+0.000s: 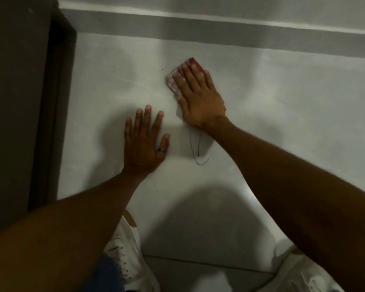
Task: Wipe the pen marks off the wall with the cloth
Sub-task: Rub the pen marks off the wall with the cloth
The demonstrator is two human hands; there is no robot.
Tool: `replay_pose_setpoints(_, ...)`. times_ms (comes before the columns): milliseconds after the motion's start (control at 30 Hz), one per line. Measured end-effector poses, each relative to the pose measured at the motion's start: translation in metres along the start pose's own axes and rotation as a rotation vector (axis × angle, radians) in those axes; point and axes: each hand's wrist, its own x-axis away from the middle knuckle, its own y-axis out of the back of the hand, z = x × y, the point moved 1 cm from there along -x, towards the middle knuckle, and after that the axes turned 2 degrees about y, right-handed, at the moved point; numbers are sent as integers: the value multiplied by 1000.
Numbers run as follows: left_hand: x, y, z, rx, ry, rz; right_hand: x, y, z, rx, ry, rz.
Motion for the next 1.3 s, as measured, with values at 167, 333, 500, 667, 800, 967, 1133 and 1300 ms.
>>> replay_pose_setpoints(167,0,-1,0,15,7,4,6,-1,1,-29,-133,-44)
replay_pose_setpoints(333,0,-2,3,6,6,27,22,-3,-7,-53,-191,-48)
replay_pose_setpoints(500,-2,-4,2,2,6,27,47,-10,-11,-24,-50,-23)
replay_pose_setpoints(667,-1,-1,-1,3,6,8,84,-28,9,-18,62,16)
replay_pose_setpoints(800,-1,0,-1,2,6,24,101,-30,11,-51,-131,-40)
replay_pose_setpoints(967,-1,1,-1,14,8,29,136,-42,16,-25,74,7)
replay_pose_setpoints(1133,-1,3,-2,23,22,26,145,-45,26,-44,-162,-22)
replay_pose_setpoints(1300,0,4,-1,21,10,36,196,-53,8,-14,333,35)
